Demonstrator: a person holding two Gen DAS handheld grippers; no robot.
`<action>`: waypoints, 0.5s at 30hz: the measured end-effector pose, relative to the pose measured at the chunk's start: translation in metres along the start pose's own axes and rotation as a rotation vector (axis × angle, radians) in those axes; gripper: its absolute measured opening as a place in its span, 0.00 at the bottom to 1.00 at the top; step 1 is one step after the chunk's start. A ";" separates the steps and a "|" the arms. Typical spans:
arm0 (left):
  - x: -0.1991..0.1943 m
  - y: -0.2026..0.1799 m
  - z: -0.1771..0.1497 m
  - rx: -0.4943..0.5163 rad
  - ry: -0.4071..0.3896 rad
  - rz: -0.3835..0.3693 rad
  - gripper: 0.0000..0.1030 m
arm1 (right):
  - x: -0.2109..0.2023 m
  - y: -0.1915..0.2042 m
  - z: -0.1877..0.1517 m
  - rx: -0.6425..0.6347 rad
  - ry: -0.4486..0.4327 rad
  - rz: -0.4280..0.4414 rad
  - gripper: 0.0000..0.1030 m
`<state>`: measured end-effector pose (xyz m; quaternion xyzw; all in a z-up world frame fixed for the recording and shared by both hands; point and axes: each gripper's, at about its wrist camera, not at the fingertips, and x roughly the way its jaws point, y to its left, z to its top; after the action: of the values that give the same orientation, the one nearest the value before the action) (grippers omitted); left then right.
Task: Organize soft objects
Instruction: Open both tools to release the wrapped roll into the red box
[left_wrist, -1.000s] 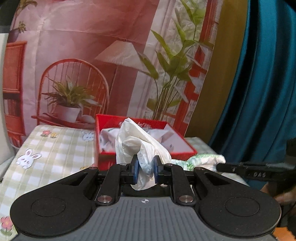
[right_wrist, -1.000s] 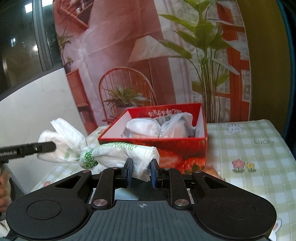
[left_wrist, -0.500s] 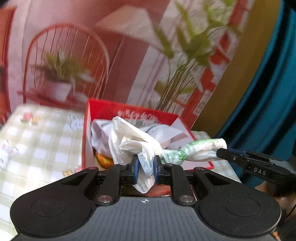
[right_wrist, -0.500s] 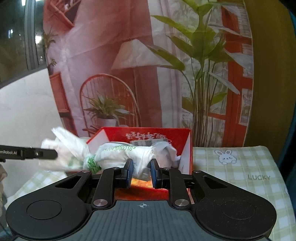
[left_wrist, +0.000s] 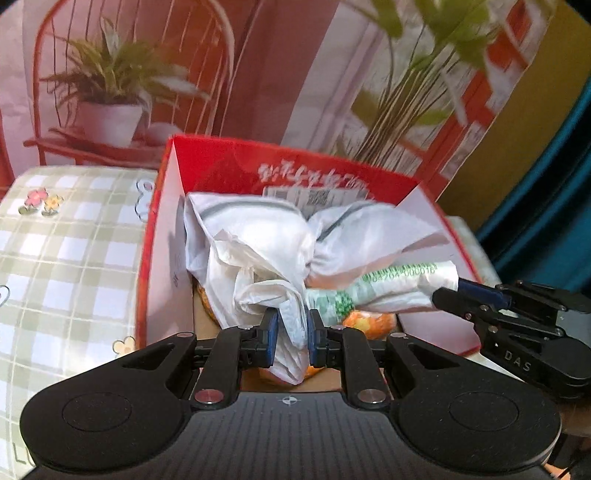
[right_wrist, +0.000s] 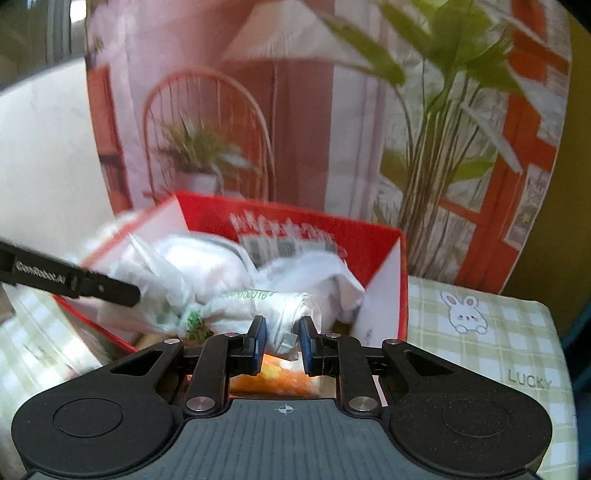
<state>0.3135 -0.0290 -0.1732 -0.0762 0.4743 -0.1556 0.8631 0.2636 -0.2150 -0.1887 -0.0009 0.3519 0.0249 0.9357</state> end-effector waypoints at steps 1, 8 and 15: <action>0.004 -0.001 0.002 0.002 0.009 0.012 0.18 | 0.006 -0.001 0.000 0.011 0.009 -0.006 0.17; -0.014 -0.015 -0.003 0.112 -0.113 -0.025 0.92 | 0.011 0.003 -0.002 0.034 -0.047 -0.108 0.45; -0.042 -0.020 -0.007 0.104 -0.179 0.046 0.97 | -0.009 0.003 -0.007 0.038 -0.095 -0.147 0.74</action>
<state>0.2823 -0.0339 -0.1384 -0.0339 0.3883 -0.1528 0.9081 0.2516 -0.2128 -0.1882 -0.0076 0.3064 -0.0507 0.9505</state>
